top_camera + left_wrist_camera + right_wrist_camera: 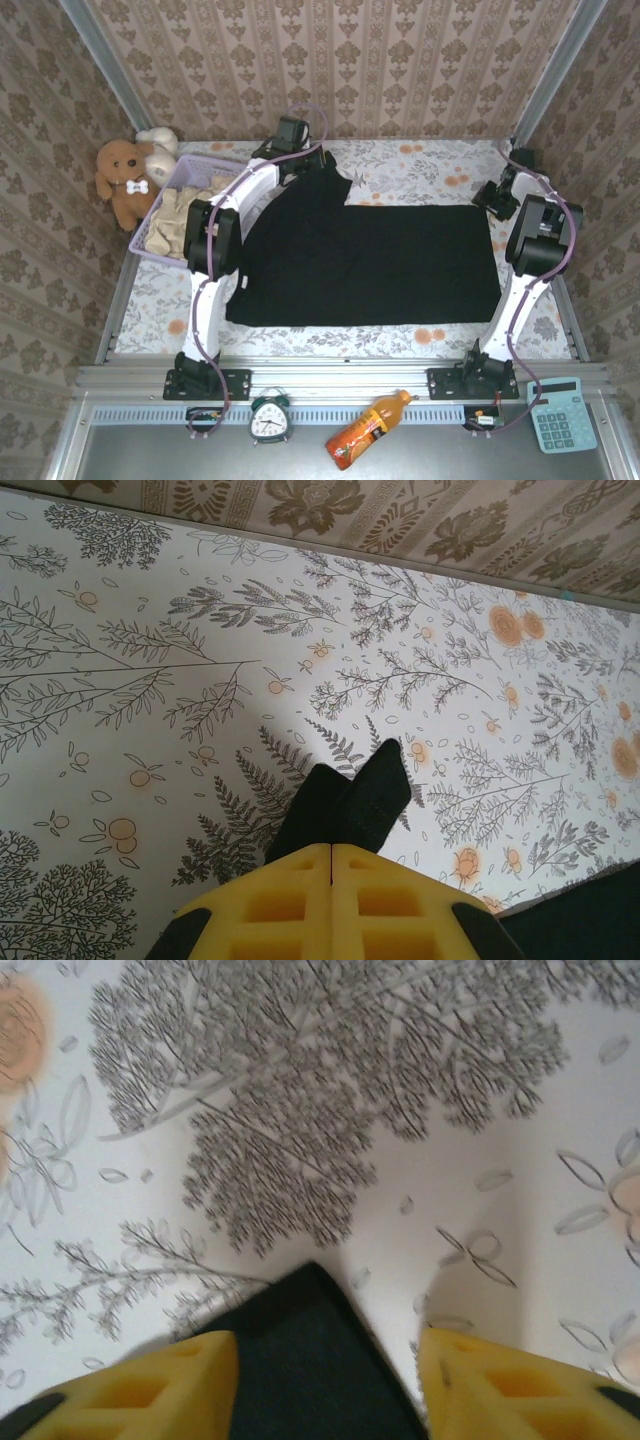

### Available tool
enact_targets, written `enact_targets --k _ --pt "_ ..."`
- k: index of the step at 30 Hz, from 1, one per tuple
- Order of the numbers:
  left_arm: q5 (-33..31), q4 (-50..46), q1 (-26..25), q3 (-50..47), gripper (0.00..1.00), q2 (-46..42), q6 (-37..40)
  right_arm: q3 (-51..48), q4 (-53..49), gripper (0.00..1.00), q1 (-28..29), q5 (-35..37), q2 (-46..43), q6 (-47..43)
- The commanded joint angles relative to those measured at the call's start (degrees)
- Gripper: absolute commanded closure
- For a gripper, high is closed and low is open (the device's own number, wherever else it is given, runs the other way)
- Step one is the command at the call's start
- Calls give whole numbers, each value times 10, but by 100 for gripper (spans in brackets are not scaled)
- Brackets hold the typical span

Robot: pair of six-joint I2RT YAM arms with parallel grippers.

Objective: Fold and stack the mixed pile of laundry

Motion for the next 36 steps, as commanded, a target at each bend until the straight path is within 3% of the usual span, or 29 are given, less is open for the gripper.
enact_targets --k 1,9,14,19,26,36 --pt "11 11 1 -2 100 -18 16 30 -42 59 7 11 29 -5" --pt "17 14 5 -12 100 -19 12 37 -51 100 12 2 32 -21" --pt "32 14 14 -9 100 -28 16 24 -44 100 12 -16 -23 -19" --pt "91 46 22 -53 100 -88 47 -57 -23 100 13 -9 -154 -16" --pt "112 103 18 -251 100 -262 58 -210 5 100 5 2 -310 3" --pt "85 72 5 -546 100 -573 56 -376 -19 100 -19 61 -540 22"
